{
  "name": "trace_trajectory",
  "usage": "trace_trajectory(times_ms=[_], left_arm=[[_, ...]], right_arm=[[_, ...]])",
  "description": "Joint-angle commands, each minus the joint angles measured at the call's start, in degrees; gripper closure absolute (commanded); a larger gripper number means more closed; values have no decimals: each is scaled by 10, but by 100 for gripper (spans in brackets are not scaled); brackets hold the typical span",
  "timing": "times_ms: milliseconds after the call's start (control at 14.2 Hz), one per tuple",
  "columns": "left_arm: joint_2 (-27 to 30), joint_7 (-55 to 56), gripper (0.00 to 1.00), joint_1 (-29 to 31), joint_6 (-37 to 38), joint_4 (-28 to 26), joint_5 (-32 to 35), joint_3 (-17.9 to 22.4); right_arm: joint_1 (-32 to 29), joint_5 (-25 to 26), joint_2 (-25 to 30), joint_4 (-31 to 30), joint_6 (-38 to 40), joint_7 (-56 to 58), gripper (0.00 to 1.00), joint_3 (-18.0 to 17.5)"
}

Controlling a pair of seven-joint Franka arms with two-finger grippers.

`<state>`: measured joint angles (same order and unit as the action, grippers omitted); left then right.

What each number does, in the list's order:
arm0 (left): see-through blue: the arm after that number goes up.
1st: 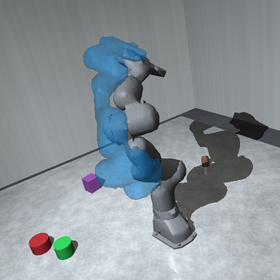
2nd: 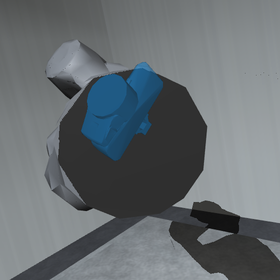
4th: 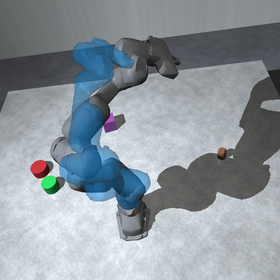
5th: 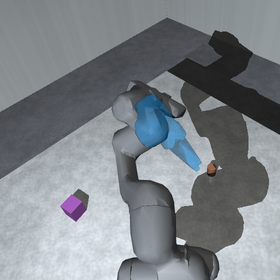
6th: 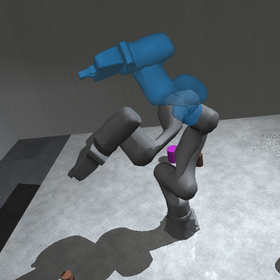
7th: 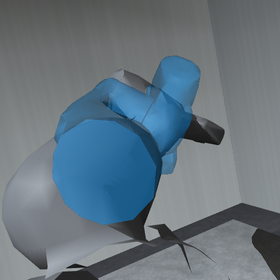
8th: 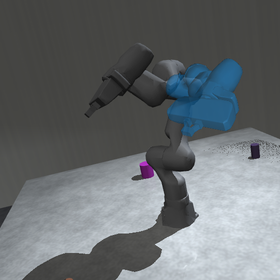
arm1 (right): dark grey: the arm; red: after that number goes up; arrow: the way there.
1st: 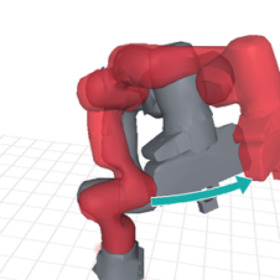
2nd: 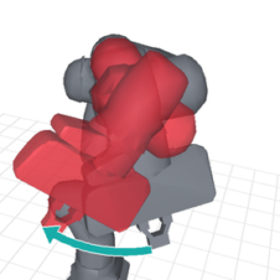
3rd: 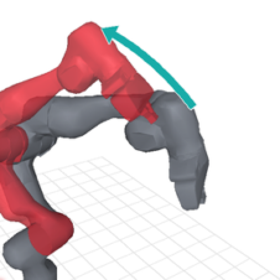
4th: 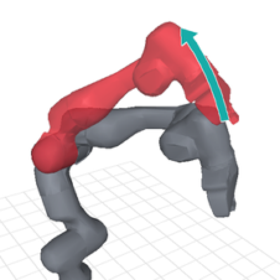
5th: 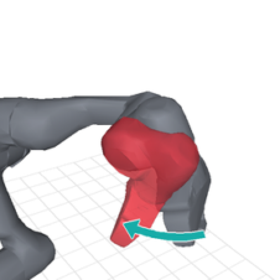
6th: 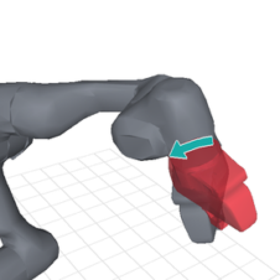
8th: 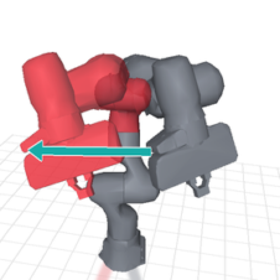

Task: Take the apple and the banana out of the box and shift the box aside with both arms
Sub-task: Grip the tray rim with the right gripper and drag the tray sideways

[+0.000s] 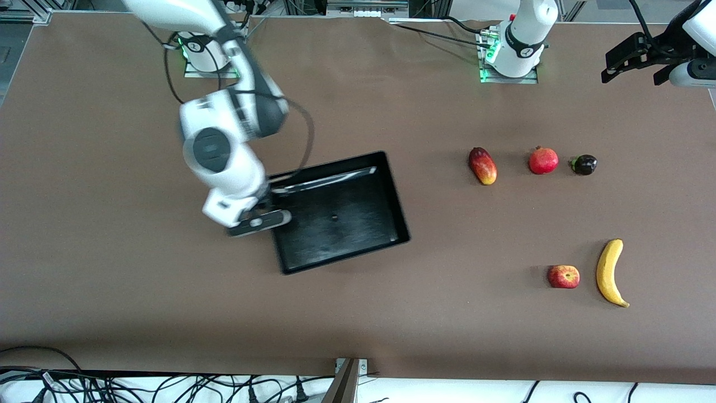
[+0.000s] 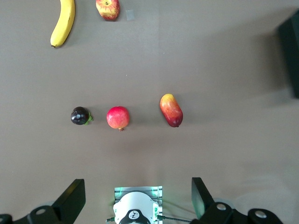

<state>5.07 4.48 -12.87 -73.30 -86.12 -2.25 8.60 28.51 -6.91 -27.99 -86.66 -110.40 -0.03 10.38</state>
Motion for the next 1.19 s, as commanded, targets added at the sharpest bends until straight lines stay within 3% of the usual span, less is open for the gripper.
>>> trace_trajectory(times_ms=[0,351,842,1123], left_arm=[[9,6,0,8,-10,-13,9,-10],[9,6,0,7,-8,-13,10,-10],[8,6,0,7,-6,-13,11,-10],[8,6,0,7,-6,-14,11,-10]], right_arm=[[-91,-19,36,-36,16,81,100,-5],[-124,-19,46,-118,-20,139,100,71],[-124,-21,101,-302,-169,159,100,114],[-124,-21,108,-351,-199,157,100,129]])
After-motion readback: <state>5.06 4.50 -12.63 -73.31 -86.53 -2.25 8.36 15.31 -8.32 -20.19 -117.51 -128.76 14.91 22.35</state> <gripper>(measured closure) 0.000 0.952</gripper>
